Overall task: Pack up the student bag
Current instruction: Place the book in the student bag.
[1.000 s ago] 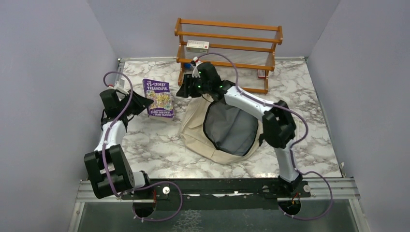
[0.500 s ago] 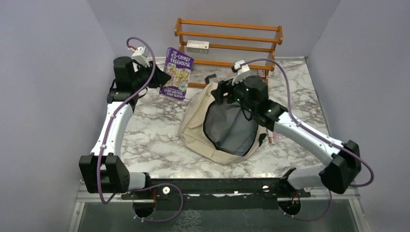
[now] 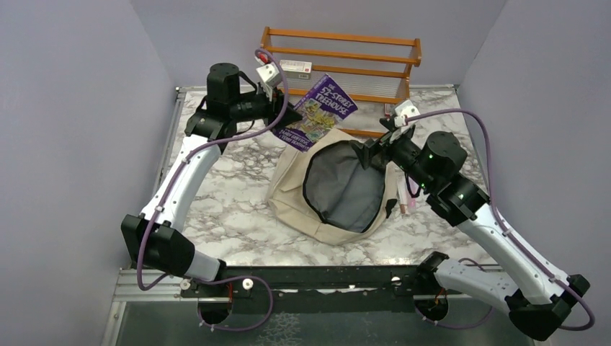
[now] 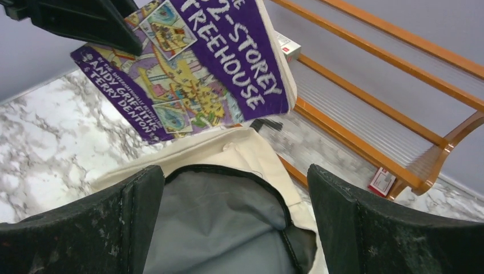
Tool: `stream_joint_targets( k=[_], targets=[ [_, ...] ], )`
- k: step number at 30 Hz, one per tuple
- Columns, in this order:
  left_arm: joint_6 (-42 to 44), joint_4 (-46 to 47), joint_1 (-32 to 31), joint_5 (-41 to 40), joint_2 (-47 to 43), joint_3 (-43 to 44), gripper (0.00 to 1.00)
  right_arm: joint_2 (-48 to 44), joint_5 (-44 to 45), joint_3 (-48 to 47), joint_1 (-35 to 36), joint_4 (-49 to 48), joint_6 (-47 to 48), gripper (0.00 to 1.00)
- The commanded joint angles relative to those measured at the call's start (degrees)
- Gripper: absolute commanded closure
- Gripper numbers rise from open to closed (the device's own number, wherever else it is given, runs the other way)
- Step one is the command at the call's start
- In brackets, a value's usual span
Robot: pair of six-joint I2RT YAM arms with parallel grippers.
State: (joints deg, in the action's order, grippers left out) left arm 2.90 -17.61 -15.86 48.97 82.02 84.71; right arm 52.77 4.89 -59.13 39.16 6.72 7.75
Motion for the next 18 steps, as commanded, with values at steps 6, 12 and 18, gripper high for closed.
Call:
stream_joint_targets(
  k=[6,12,18],
  targets=[
    [17.58,-8.48,-6.64,2.84,-1.1,2.81,1.0,1.32,-33.0,-7.48,-20.72,7.34,1.45,0.0],
    [19.69,-8.81,-7.9,1.85,-3.69,0.07,1.0,5.58,-62.4,-9.33,-33.65,1.35,-4.44,0.0],
    [20.81,-10.16,-9.76,4.01,-4.24,0.2,1.0,10.73,-81.91,-10.65,-35.99,-8.52,-10.95,0.0]
  ],
)
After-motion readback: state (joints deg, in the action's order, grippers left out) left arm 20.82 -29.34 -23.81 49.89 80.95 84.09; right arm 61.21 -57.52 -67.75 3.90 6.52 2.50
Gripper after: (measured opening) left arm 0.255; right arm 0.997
